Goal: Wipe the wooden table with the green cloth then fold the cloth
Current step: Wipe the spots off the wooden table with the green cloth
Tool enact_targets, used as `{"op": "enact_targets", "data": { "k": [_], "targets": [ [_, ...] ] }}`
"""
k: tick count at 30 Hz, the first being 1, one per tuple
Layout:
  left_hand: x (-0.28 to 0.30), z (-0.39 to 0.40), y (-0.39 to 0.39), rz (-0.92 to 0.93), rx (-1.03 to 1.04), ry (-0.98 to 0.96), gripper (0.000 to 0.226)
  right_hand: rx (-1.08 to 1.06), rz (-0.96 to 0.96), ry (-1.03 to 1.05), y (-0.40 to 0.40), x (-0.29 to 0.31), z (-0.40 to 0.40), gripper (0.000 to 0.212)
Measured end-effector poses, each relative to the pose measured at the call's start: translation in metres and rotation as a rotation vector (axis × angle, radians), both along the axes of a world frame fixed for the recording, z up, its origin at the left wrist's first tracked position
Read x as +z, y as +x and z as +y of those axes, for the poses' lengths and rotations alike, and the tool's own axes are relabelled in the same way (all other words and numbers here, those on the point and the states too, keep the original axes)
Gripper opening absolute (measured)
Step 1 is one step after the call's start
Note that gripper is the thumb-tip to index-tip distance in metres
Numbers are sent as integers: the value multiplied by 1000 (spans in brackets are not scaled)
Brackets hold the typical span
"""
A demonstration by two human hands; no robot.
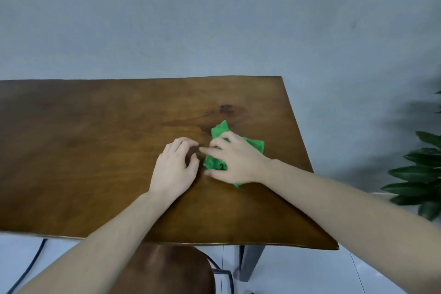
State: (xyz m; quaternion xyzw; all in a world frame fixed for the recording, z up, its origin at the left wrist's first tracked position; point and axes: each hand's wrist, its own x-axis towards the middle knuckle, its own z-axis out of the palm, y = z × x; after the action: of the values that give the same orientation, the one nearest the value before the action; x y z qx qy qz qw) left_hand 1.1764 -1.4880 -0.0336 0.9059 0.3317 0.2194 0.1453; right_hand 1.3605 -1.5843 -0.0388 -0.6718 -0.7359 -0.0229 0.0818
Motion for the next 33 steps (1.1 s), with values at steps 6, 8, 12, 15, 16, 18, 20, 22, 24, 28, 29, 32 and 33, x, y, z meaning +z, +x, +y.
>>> {"op": "enact_targets", "data": {
  "k": [6,8,12,15,16,18,20,22,24,28,29,32,33],
  "targets": [
    [1,16,24,62,-37,64,27,241,20,-118,42,2,-6,47],
    [-1,23,32,107,-12,42,28,109,-1,-167,75,1,2,48],
    [-5,36,44,186,15,27,32,-247,-5,-174,152,-4,25,51],
    [-8,44,57,214,18,18,35,-536,51,-177,201,-6,48,51],
    [-8,48,62,225,19,26,36,-603,79,-171,213,-7,55,50],
    [-9,54,75,242,19,42,37,-655,118,-163,227,-8,69,51],
    [-9,60,88,244,25,36,38,-597,99,-162,224,-8,81,52],
    [-9,66,101,240,30,20,38,-443,59,-155,203,-8,87,55],
    [-8,72,111,237,34,13,36,-233,57,-146,175,-7,87,56],
    [-6,84,127,234,46,25,35,91,36,-170,153,-7,85,56],
    [-6,87,130,237,53,23,35,123,33,-172,158,-6,86,55],
    [-6,96,138,253,62,21,35,82,-44,-120,189,-5,94,52],
    [-5,99,141,257,59,23,35,9,-72,-104,202,-5,99,52]
  ]
}}
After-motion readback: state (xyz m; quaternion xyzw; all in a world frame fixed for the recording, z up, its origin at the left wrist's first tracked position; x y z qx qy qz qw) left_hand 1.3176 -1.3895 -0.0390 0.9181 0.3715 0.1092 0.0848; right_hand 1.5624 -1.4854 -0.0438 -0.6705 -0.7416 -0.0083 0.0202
